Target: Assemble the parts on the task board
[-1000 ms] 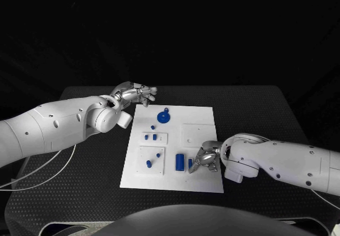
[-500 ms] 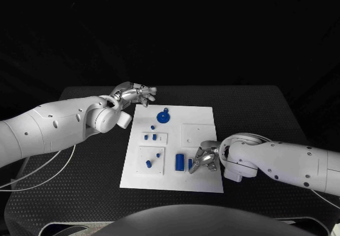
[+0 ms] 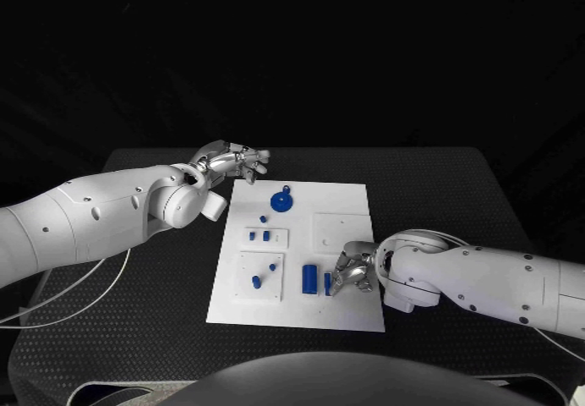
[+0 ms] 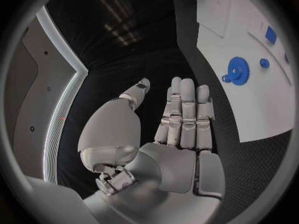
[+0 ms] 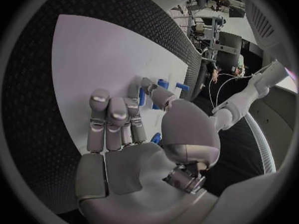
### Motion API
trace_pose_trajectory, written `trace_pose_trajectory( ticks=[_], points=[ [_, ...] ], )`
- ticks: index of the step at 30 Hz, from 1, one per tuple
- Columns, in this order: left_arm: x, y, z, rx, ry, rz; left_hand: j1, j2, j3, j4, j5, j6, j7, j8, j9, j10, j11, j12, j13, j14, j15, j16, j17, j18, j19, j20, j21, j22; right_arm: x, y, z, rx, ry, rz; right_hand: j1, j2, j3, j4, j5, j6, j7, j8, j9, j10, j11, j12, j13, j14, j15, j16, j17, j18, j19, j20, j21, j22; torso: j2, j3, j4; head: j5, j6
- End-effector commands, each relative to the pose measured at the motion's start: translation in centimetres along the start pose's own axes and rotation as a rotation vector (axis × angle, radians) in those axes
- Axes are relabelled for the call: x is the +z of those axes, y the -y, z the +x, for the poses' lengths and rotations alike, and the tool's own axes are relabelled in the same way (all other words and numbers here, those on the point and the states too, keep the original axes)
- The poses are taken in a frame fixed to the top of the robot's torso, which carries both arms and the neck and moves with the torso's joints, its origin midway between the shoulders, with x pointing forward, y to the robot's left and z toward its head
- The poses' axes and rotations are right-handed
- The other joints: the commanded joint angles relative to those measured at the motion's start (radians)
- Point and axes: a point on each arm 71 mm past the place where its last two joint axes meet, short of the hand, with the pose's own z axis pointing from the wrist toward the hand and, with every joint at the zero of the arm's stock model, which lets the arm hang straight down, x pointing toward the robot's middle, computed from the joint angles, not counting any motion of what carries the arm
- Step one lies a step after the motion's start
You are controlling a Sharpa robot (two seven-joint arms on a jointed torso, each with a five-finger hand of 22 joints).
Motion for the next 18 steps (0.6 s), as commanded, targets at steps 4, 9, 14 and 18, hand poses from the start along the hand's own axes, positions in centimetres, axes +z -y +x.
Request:
trace_pose_trajectory(
  ticks=[4,9,14,18],
  points=[
    [0.0,0.2,0.2,0.001,-0.016,0.008,0.006,-0.005,0.000,0.008,-0.005,-0.005,0.004,-0.004,0.001,-0.010,0.000,-0.002,-0.001,-0.007,-0.002,-0.006,0.002,0.013,-0.007,-0.038,-0.003,0.018,0.1,0.6,-0.1,-0.031,0.025,0.034,-0.008,0.010,0.020,0.005,-0.004,0.008,0.000,-0.002,-0.003,0.008,0.001,-0.002,-0.003,0.005,-0.002,-0.001,-0.003,0.020,0.009,0.002,0.005,-0.002,0.000,-0.0001,0.0005,0.000,0.000],
    [0.0,0.2,0.2,0.001,-0.017,0.009,0.006,-0.004,-0.001,0.008,-0.005,-0.005,0.004,-0.004,0.002,-0.010,0.000,-0.002,-0.001,-0.007,-0.002,-0.006,0.002,0.014,-0.007,-0.038,-0.003,0.018,0.1,0.7,-0.1,-0.032,0.024,0.038,-0.009,0.009,0.027,0.004,-0.003,0.009,0.000,-0.002,-0.004,0.009,0.000,-0.003,-0.003,0.006,-0.002,-0.002,-0.004,0.020,0.010,0.002,0.006,-0.003,0.000,-0.0004,-0.0004,0.001,0.000],
    [0.0,0.2,0.2,0.001,-0.018,0.008,0.006,-0.004,-0.001,0.008,-0.005,-0.005,0.004,-0.004,0.002,-0.010,0.000,-0.002,-0.001,-0.007,-0.002,-0.006,0.002,0.014,-0.007,-0.038,-0.003,0.018,0.1,1.0,-0.1,-0.011,0.012,0.043,-0.015,0.001,0.029,0.002,-0.002,0.010,0.000,-0.003,-0.006,0.010,0.001,-0.003,-0.003,0.007,-0.001,-0.002,-0.004,0.020,0.010,0.003,0.007,-0.003,0.000,-0.0004,0.0004,0.000,0.000],
    [0.0,0.2,0.2,0.002,-0.015,0.008,0.006,-0.004,-0.001,0.009,-0.005,-0.005,0.004,-0.004,0.002,-0.010,0.000,-0.002,-0.001,-0.007,-0.002,-0.006,0.002,0.014,-0.007,-0.038,-0.003,0.019,-0.2,1.6,-0.1,0.055,-0.018,0.049,-0.027,-0.021,0.028,0.004,0.001,0.007,0.002,-0.008,-0.010,0.008,0.003,-0.006,-0.004,0.008,0.000,-0.004,-0.006,0.020,0.010,0.005,0.007,-0.003,-0.001,-0.0001,0.0000,0.001,0.000]
  ],
)
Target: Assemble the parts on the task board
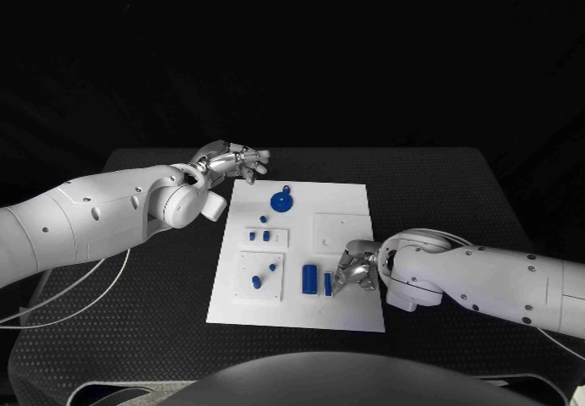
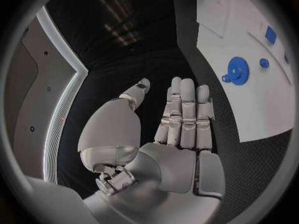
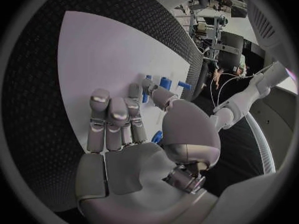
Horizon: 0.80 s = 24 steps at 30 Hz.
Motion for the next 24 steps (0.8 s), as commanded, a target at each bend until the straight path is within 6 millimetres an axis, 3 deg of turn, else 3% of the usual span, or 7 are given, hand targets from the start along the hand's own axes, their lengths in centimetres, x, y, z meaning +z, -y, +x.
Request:
trace_pose_trajectory(
  ticks=[1,4,7,12,15,19,24],
  points=[
    [0.1,0.2,0.2,0.000,-0.014,0.009,0.006,-0.004,0.001,0.007,-0.005,-0.005,0.004,-0.004,0.001,-0.010,0.000,-0.002,-0.001,-0.007,-0.002,-0.006,0.001,0.014,-0.007,-0.038,-0.003,0.018,-0.3,1.3,0.3,0.078,-0.052,0.042,-0.016,-0.026,0.007,0.006,0.011,-0.007,0.006,-0.011,-0.011,0.002,0.002,-0.008,-0.001,0.006,0.000,-0.006,-0.002,0.014,0.005,0.002,0.002,-0.002,0.000,0.0004,-0.0002,0.001,0.000],
    [0.1,0.2,0.1,0.001,-0.012,0.009,0.005,-0.005,0.001,0.007,-0.005,-0.005,0.004,-0.004,0.001,-0.010,0.000,-0.002,-0.001,-0.007,-0.002,-0.006,0.001,0.013,-0.007,-0.038,-0.003,0.018,-0.9,1.4,-0.4,0.130,-0.087,0.032,-0.061,-0.073,-0.018,0.024,0.021,-0.062,0.022,-0.043,-0.026,-0.017,0.017,-0.014,-0.001,-0.004,0.011,-0.011,-0.002,0.014,-0.005,0.004,-0.004,-0.005,-0.001,0.0008,0.0000,0.000,0.000],
    [0.1,0.2,0.0,0.002,-0.006,0.011,0.005,-0.005,0.001,0.007,-0.006,-0.005,0.004,-0.004,0.002,-0.010,0.000,-0.002,-0.001,-0.007,-0.002,-0.006,0.001,0.013,-0.007,-0.038,-0.003,0.018,-1.7,1.5,-1.9,0.144,-0.078,0.012,-0.129,-0.094,-0.077,0.035,0.026,-0.115,0.041,-0.069,-0.036,-0.052,0.034,-0.022,0.001,-0.028,0.030,-0.018,0.000,0.013,-0.030,0.008,-0.015,-0.006,-0.001,0.0014,-0.0017,-0.002,0.000],
    [0.4,0.2,-0.1,0.001,0.007,0.014,0.005,-0.007,0.000,0.007,-0.006,-0.005,0.004,-0.004,0.002,-0.010,0.000,-0.002,-0.001,-0.008,-0.002,-0.006,0.001,0.013,-0.007,-0.038,-0.004,0.018,-2.8,1.0,-5.0,0.165,-0.017,-0.074,-0.183,-0.085,-0.176,0.003,0.053,-0.161,0.059,-0.085,-0.037,-0.104,0.052,-0.018,0.007,-0.071,0.045,-0.023,0.009,0.014,-0.077,0.006,-0.034,-0.006,-0.003,0.0011,-0.0032,-0.007,0.014],
    [0.5,0.1,-0.4,-0.002,0.022,0.012,0.007,-0.008,0.000,0.007,-0.005,-0.004,0.004,-0.004,0.002,-0.010,0.000,-0.002,-0.001,-0.009,-0.001,-0.007,0.001,0.013,-0.008,-0.038,-0.004,0.018,-2.8,0.7,-7.8,0.210,0.083,-0.170,-0.180,-0.061,-0.191,-0.007,0.046,-0.171,0.063,-0.086,-0.035,-0.121,0.056,-0.016,0.005,-0.086,0.049,-0.025,0.011,0.014,-0.093,0.001,-0.043,-0.007,-0.005,0.0011,-0.0033,-0.018,0.052],
    [1.0,0.0,-1.1,-0.010,0.066,0.016,0.012,-0.007,0.001,0.006,-0.005,-0.003,0.003,-0.003,0.003,-0.010,0.000,-0.001,-0.001,-0.011,-0.001,-0.009,0.000,0.014,-0.009,-0.038,-0.004,0.018,-2.0,1.8,-12.3,0.308,0.237,-0.327,-0.146,0.000,-0.200,-0.038,0.057,-0.155,0.061,-0.071,-0.028,-0.148,0.053,-0.033,-0.017,-0.118,0.049,-0.058,-0.009,0.014,-0.133,0.008,-0.069,-0.013,-0.012,-0.0004,-0.0095,-0.030,0.137],
    [1.5,-0.1,-2.4,-0.034,0.121,0.023,0.025,-0.001,0.001,0.003,-0.004,0.006,0.000,0.001,0.006,-0.006,0.003,0.002,0.000,-0.040,0.007,-0.049,-0.019,0.010,-0.027,-0.030,-0.017,0.015,-1.0,3.3,-16.8,0.414,0.377,-0.420,-0.066,0.057,-0.141,-0.045,0.074,-0.148,0.061,-0.063,-0.026,-0.175,0.058,-0.101,-0.087,-0.159,0.051,-0.130,-0.066,0.009,-0.182,0.036,-0.120,-0.034,-0.023,0.0012,-0.0157,-0.036,0.205]
  ],
)
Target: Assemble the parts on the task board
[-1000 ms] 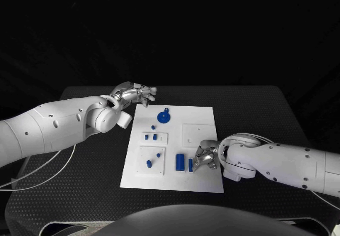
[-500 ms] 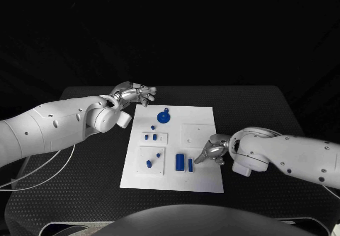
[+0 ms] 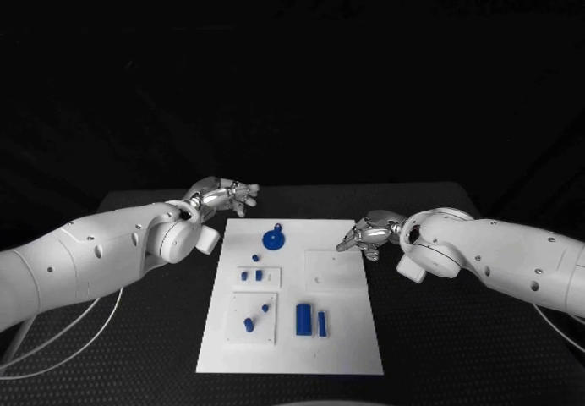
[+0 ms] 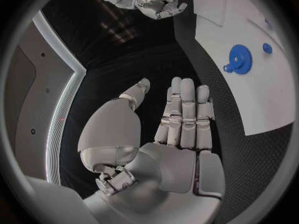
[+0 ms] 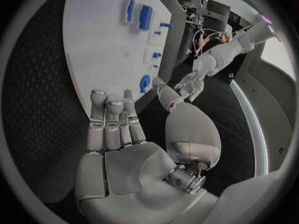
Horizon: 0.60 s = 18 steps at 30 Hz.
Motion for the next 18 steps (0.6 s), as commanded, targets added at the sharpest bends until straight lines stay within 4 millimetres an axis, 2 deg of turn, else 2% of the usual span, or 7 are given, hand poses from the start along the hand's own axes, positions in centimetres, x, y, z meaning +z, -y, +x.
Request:
trace_pose_trajectory(
  ticks=[1,3,5,7,10,14,18],
  points=[
    [0.3,0.2,-1.0,-0.045,0.054,0.028,0.015,0.003,0.002,0.001,-0.003,0.008,-0.001,0.002,0.003,-0.005,0.004,0.003,0.001,-0.026,0.010,-0.041,-0.021,0.007,-0.025,-0.029,-0.021,0.012,1.0,-0.7,-3.0,0.153,0.116,-0.219,0.037,0.014,0.038,0.005,0.013,0.014,0.010,0.009,0.001,-0.033,0.006,-0.078,-0.073,-0.051,0.005,-0.073,-0.053,0.020,-0.050,0.031,-0.058,-0.026,-0.014,0.0017,-0.0081,-0.003,0.063],
    [0.3,0.1,-1.6,-0.055,0.065,0.033,0.024,0.006,0.005,-0.005,-0.003,0.008,-0.001,0.002,0.004,-0.008,0.006,0.002,0.000,-0.050,0.030,-0.097,-0.047,0.003,-0.050,-0.012,-0.049,0.001,1.6,-0.6,-4.1,0.201,0.163,-0.232,0.048,0.014,0.053,-0.002,0.032,0.008,0.017,0.008,0.001,-0.070,0.020,-0.152,-0.138,-0.101,0.026,-0.154,-0.105,0.009,-0.110,0.057,-0.129,-0.060,-0.018,0.0029,-0.0111,-0.001,0.091],
    [0.2,0.1,-2.1,-0.065,0.074,0.036,0.032,0.012,0.009,-0.013,-0.002,0.004,0.000,0.000,0.005,-0.022,0.013,-0.007,-0.005,-0.076,0.056,-0.169,-0.077,0.006,-0.072,0.013,-0.079,-0.009,2.0,-0.5,-5.0,0.259,0.192,-0.247,0.054,0.020,0.067,-0.006,0.048,-0.002,0.031,0.009,0.001,-0.106,0.036,-0.273,-0.246,-0.176,0.070,-0.271,-0.181,-0.013,-0.205,0.091,-0.227,-0.105,-0.021,0.0044,-0.0143,0.001,0.112],
    [0.3,0.1,-2.5,-0.067,0.078,0.043,0.040,0.013,0.014,-0.023,-0.003,-0.010,0.003,-0.008,0.003,-0.040,0.024,-0.024,-0.014,-0.091,0.080,-0.228,-0.098,0.013,-0.088,0.036,-0.101,-0.016,2.5,-0.4,-5.6,0.321,0.219,-0.264,0.056,0.022,0.071,-0.007,0.057,-0.010,0.036,0.011,0.000,-0.137,0.064,-0.390,-0.354,-0.241,0.114,-0.378,-0.253,-0.033,-0.290,0.120,-0.315,-0.151,-0.023,0.0069,-0.0171,0.002,0.128],
    [0.6,0.1,-2.7,-0.078,0.091,0.051,0.047,0.015,0.020,-0.037,-0.003,-0.049,0.011,-0.033,-0.013,-0.079,0.034,-0.059,-0.032,-0.137,0.106,-0.307,-0.123,0.019,-0.113,0.062,-0.127,-0.021,2.7,0.0,-6.0,0.365,0.248,-0.283,0.062,0.031,0.074,-0.009,0.069,-0.031,0.035,0.008,-0.005,-0.152,0.112,-0.564,-0.520,-0.306,0.173,-0.526,-0.358,-0.055,-0.384,0.153,-0.414,-0.205,-0.028,0.0094,-0.0185,0.002,0.142],
    [0.9,0.0,-3.0,-0.099,0.098,0.055,0.048,0.018,0.020,-0.054,-0.004,-0.082,0.004,-0.055,-0.033,-0.128,0.035,-0.100,-0.057,-0.197,0.126,-0.379,-0.140,0.019,-0.148,0.085,-0.162,-0.031,2.9,-0.2,-6.4,0.420,0.266,-0.313,0.071,0.043,0.048,-0.008,0.062,-0.046,0.025,0.012,-0.014,-0.102,0.117,-0.706,-0.682,-0.327,0.206,-0.661,-0.464,-0.062,-0.437,0.177,-0.485,-0.247,-0.032,0.0125,-0.0164,0.006,0.153],
    [0.9,-0.1,-3.1,-0.105,0.097,0.057,0.039,0.025,0.018,-0.063,-0.005,-0.093,-0.005,-0.062,-0.049,-0.155,0.030,-0.105,-0.082,-0.227,0.134,-0.427,-0.149,0.010,-0.178,0.095,-0.200,-0.045,2.8,-0.2,-6.5,0.426,0.260,-0.319,0.080,0.048,0.016,-0.006,0.057,-0.052,0.020,0.020,-0.025,-0.045,0.114,-0.817,-0.798,-0.315,0.211,-0.729,-0.540,-0.054,-0.452,0.200,-0.551,-0.298,-0.034,0.0163,-0.0128,0.010,0.155]
  ],
)
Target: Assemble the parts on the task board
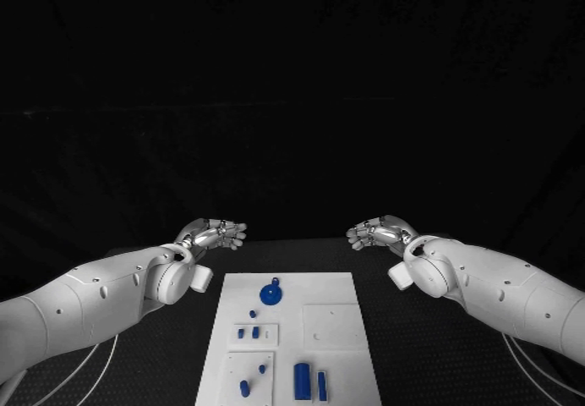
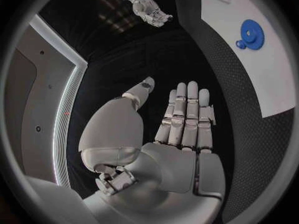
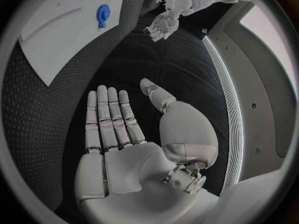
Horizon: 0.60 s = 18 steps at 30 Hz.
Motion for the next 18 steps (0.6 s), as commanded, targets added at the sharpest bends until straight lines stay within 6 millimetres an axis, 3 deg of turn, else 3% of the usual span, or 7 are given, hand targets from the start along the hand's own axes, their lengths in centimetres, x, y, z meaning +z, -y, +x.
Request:
trace_pose_trajectory(
  ticks=[1,2,3,6,7,11,18],
  points=[
    [0.0,0.1,0.0,-0.047,-0.012,0.027,-0.003,0.011,0.000,-0.009,-0.005,-0.006,-0.002,-0.003,-0.009,-0.004,-0.002,-0.001,-0.013,-0.011,-0.002,-0.024,-0.002,-0.008,-0.012,0.000,-0.019,-0.008,-0.1,-0.4,0.0,0.058,-0.006,-0.054,0.016,0.001,-0.020,0.000,-0.002,-0.007,0.002,0.008,-0.009,0.042,0.002,-0.056,-0.062,0.021,0.000,-0.026,-0.041,-0.001,0.009,0.014,-0.034,-0.032,-0.003,0.0058,0.0041,0.004,0.003],
    [0.0,0.1,0.0,-0.048,-0.016,0.028,-0.004,0.011,0.000,-0.010,-0.005,-0.006,-0.002,-0.003,-0.011,-0.003,-0.003,-0.001,-0.016,-0.012,-0.002,-0.028,-0.003,-0.009,-0.012,0.000,-0.022,-0.009,-0.1,-0.4,0.1,0.059,-0.008,-0.056,0.018,0.002,-0.025,0.000,-0.003,-0.006,0.003,0.009,-0.012,0.054,0.003,-0.066,-0.075,0.026,0.000,-0.030,-0.049,0.003,0.013,0.017,-0.040,-0.039,-0.002,0.0068,0.0048,0.005,0.002],
    [0.0,-0.1,-0.1,-0.009,0.002,0.001,-0.317,0.133,-0.449,0.090,-0.069,-0.868,-0.127,-0.185,-0.631,-0.337,-0.089,-0.067,-0.246,-0.864,-0.093,-0.500,-0.486,-0.031,-0.668,0.007,-0.512,-0.386,-0.1,-0.1,-0.1,0.014,0.003,-0.011,-0.951,0.076,-0.541,0.289,-0.178,-0.858,-0.158,-0.235,-0.518,-0.901,-0.145,-0.371,-0.254,-0.855,-0.136,-0.385,-0.576,-0.185,-0.578,-0.187,-0.405,-0.954,-0.002,0.0025,0.0013,0.002,0.002],
    [-0.1,-0.1,0.1,-0.011,0.005,0.004,-1.049,0.133,-0.449,0.090,-0.069,-0.868,-0.127,-0.185,-0.631,-0.394,-0.089,-0.067,-0.246,-0.864,-0.093,-0.500,-0.486,-0.031,-0.668,0.007,-0.512,-0.450,-0.1,-0.1,0.0,0.020,0.007,-0.015,-0.951,0.076,-0.541,0.289,-0.178,-0.858,-0.158,-0.235,-0.518,-0.901,-0.145,-0.371,-0.254,-0.855,-0.136,-0.385,-0.576,-0.185,-0.578,-0.187,-0.405,-0.954,-0.006,0.0018,0.0040,0.001,0.001],
    [-0.2,-0.1,0.2,-0.013,0.007,0.006,-1.049,0.133,-0.449,0.090,-0.069,-0.868,-0.127,-0.185,-0.631,-1.120,-0.089,-0.067,-0.246,-0.864,-0.093,-0.500,-0.486,-0.031,-0.668,0.007,-0.512,-0.481,-0.2,-0.1,0.1,0.024,0.010,-0.019,-0.951,0.076,-0.541,0.289,-0.178,-0.858,-0.158,-0.235,-0.518,-0.901,-0.145,-0.371,-0.254,-0.855,-0.136,-0.385,-0.576,-0.185,-0.578,-0.187,-0.405,-0.954,-0.010,0.0013,0.0061,0.000,-0.001],
    [-0.6,-0.3,1.2,-0.028,0.023,0.018,-1.049,0.133,-0.449,0.090,-0.069,-0.868,-0.127,-0.185,-0.631,-1.120,-0.089,-0.067,-0.246,-0.864,-0.093,-0.500,-0.486,-0.031,-0.668,0.007,-0.512,-1.268,-0.6,-0.3,0.8,0.053,0.032,-0.042,-0.951,0.076,-0.541,0.289,-0.178,-0.858,-0.158,-0.235,-0.518,-0.901,-0.145,-0.371,-0.254,-0.855,-0.136,-0.385,-0.576,-0.185,-0.578,-0.187,-0.405,-0.954,-0.034,-0.0022,0.0208,-0.005,-0.011],
    [-2.4,-0.3,4.5,-0.078,0.081,0.058,-1.049,0.133,-0.449,0.090,-0.069,-0.868,-0.127,-0.185,-0.631,-1.120,-0.089,-0.067,-0.246,-0.864,-0.093,-0.500,-0.486,-0.031,-0.668,0.007,-0.512,-1.268,-2.4,-0.8,3.0,0.154,0.115,-0.104,-0.951,0.076,-0.541,0.289,-0.178,-0.858,-0.158,-0.235,-0.518,-0.901,-0.145,-0.371,-0.254,-0.855,-0.136,-0.385,-0.576,-0.185,-0.578,-0.187,-0.405,-0.954,-0.081,-0.0090,0.0493,-0.016,-0.030]
  ],
)
